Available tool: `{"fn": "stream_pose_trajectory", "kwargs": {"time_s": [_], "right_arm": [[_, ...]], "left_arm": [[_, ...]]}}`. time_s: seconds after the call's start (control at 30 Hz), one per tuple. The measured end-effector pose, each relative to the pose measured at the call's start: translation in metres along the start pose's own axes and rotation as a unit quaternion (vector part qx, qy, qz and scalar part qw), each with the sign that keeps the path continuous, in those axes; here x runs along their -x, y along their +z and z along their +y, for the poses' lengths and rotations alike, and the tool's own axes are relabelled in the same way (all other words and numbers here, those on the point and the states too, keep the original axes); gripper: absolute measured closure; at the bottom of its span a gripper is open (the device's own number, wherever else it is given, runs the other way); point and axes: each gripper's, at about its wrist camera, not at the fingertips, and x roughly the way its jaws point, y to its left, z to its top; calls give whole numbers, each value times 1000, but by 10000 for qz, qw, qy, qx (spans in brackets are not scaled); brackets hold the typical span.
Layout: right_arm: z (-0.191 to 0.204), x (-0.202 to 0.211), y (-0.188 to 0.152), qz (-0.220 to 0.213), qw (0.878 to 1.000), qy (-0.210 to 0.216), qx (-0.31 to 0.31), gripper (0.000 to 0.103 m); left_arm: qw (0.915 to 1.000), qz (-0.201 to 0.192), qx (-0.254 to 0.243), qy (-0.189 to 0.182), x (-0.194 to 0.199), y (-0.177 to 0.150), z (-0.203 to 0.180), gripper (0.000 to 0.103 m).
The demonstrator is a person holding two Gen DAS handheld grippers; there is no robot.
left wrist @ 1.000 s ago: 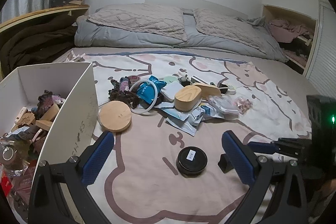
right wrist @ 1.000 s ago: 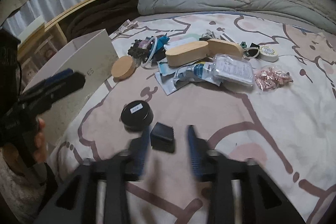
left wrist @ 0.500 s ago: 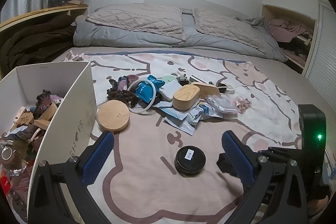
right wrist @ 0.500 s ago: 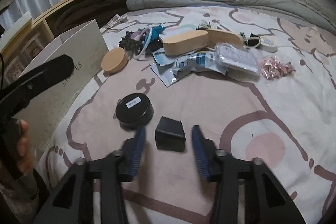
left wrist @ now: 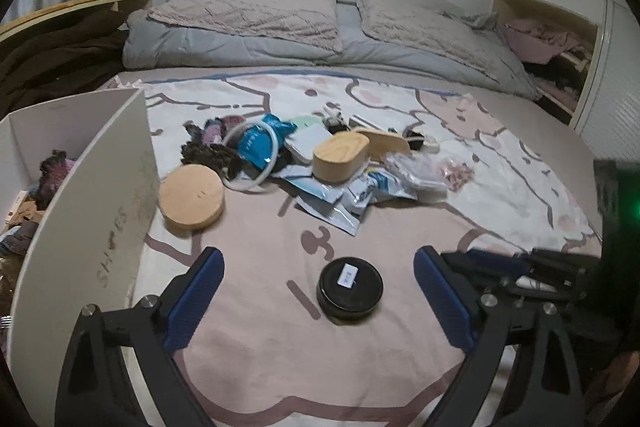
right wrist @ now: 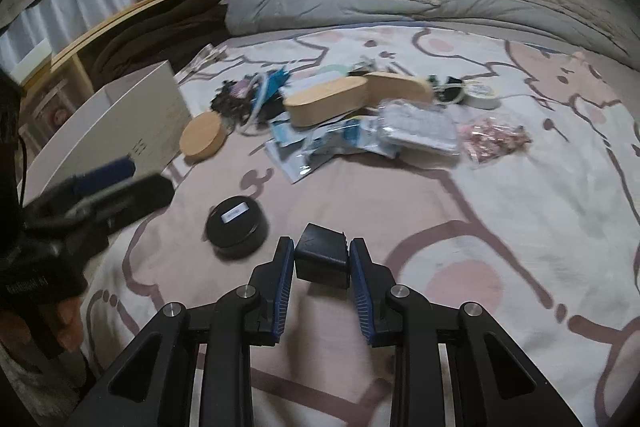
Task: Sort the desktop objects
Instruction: 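Grasp the black round tin with the left gripper while the right gripper holds the black box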
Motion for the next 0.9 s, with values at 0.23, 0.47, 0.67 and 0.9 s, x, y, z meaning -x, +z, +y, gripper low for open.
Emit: {"fn": "stream_pose_trajectory", "kwargs": {"time_s": [0.23,0.47,0.67,0.9], "right_arm": [[-16,8,3,-79,9997,-92,-205,74],[-15,8,3,-54,9998,-57,-206,74],[-17,9,3,-46,9997,-77,-239,74],[-17,9,4,-40,9997,-65,-240,74]], "left_arm": [[9986,448,-199,-219,-22,-8,-12,16],[9950,924,-326,-178,-47,-16,-22,21],[9919,1250,-189,-152,-65,-19,-15,32],[9922,1226,-178,-154,-67,-17,-14,36]]}}
